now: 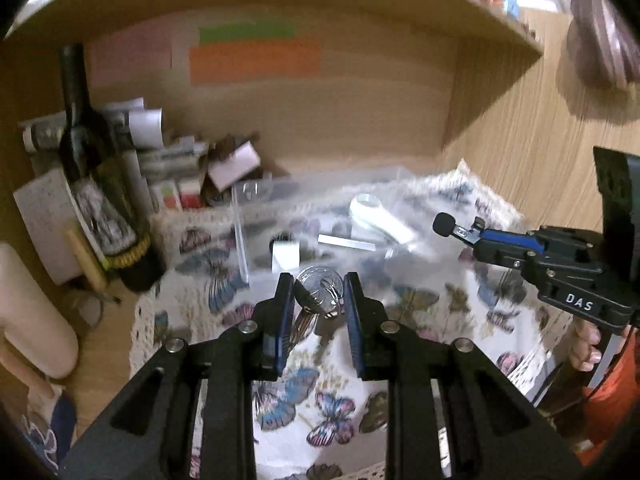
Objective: Organize rigid objects
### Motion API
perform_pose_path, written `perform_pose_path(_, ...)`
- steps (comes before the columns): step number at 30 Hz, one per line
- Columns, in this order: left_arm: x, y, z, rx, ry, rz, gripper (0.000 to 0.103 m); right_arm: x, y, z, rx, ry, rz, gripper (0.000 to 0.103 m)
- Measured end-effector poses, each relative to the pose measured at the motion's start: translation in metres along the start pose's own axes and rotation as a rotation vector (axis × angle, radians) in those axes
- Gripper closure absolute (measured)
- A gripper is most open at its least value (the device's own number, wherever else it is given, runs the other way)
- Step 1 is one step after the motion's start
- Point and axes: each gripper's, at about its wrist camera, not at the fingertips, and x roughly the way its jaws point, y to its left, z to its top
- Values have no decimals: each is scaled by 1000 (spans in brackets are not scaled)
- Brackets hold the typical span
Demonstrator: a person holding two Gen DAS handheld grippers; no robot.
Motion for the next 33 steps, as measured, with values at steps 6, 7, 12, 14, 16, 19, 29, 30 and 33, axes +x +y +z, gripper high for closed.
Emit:
perform_pose_path(6,-12,-3,30,-2,-87,-8,79,-17,-7,23,-7,-82,-37,88)
perform_pose_path(7,-12,-4,35,0,-100,-10,79,-18,-9,26,-10,-92,-41,88)
perform_pose_path(12,-5,-9,58,9,-144,-9,79,-17,-15,41,-14,-126,-49,88)
perform_pose_path(14,4,-12,66,6,-145,-13,79,-11,-17,48,-16,-130,-47,88)
perform_pose_path(16,17,-11,71,-1,-135,-16,79,-3,-21,52,-17,-127,-43,88)
perform_pose_path(19,33,-11,75,-6,-113,-22,79,14,-24,55,-12,-103,-37,88)
perform_pose_path(29,101,-11,61,15,45,-34,79,89,-29,45,-8,64,-29,88)
perform_pose_path(30,107,-11,59,22,62,-32,79,94,-30,43,-7,77,-29,88)
perform_pose_path(33,118,-12,54,42,92,-26,79,108,-31,38,-7,119,-34,88)
